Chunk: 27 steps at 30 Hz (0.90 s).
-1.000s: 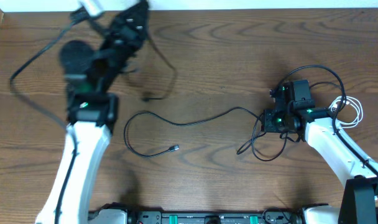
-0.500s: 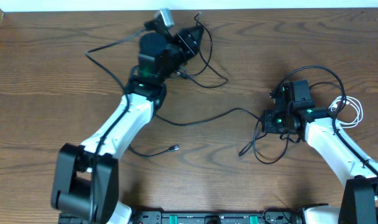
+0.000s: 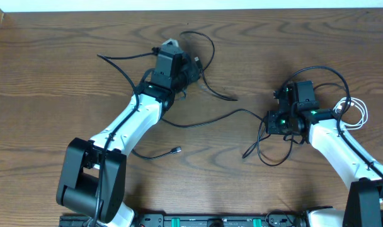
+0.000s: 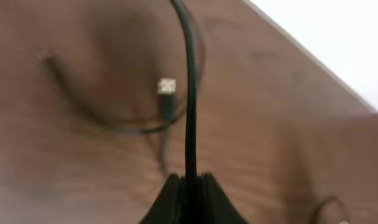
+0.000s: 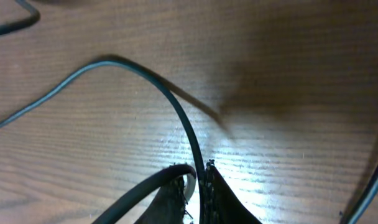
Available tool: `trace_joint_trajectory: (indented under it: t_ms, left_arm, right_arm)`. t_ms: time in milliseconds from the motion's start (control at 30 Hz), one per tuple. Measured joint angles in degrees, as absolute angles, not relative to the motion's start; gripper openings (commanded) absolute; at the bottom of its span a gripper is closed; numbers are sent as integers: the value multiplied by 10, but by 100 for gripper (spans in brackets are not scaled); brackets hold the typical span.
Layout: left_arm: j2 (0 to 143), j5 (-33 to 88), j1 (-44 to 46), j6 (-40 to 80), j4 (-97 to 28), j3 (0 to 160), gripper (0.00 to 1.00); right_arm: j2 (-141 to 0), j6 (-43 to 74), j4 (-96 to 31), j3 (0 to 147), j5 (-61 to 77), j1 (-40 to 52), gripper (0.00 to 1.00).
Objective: Untangle cables
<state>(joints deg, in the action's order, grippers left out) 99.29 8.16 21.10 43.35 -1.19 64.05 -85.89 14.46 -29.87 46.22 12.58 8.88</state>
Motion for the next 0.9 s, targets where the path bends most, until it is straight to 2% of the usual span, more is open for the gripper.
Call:
trace_joint_trajectory:
  t_ms: [100, 167, 233, 300, 333, 367, 633, 900]
  left_arm:
    - [993, 64, 211, 430, -35, 641, 8]
    - [993, 57, 211, 430, -43, 641, 8]
    - [993, 54, 211, 430, -46, 641, 8]
    - [993, 51, 211, 430, -47, 641, 8]
    - [993, 49, 211, 430, -50, 641, 8]
    - [993, 47, 211, 430, -54, 641, 8]
    - [993, 4, 211, 459, -122, 641, 8]
    - [993, -45, 211, 480, -162, 641, 8]
  right_arm:
    - [-859, 145, -295, 462, 126, 89, 13]
    - [-859, 145, -294, 462, 126, 89, 19]
    - [-859, 148, -294, 462, 126, 89, 40]
    - [-859, 149, -295, 462, 126, 89, 67]
    - [-859, 147, -296, 462, 126, 89, 86]
    - [-859, 150, -296, 462, 126, 89, 98]
    - [-859, 160, -282, 462, 125, 89, 99]
    - [-859, 225, -204, 462, 113, 89, 99]
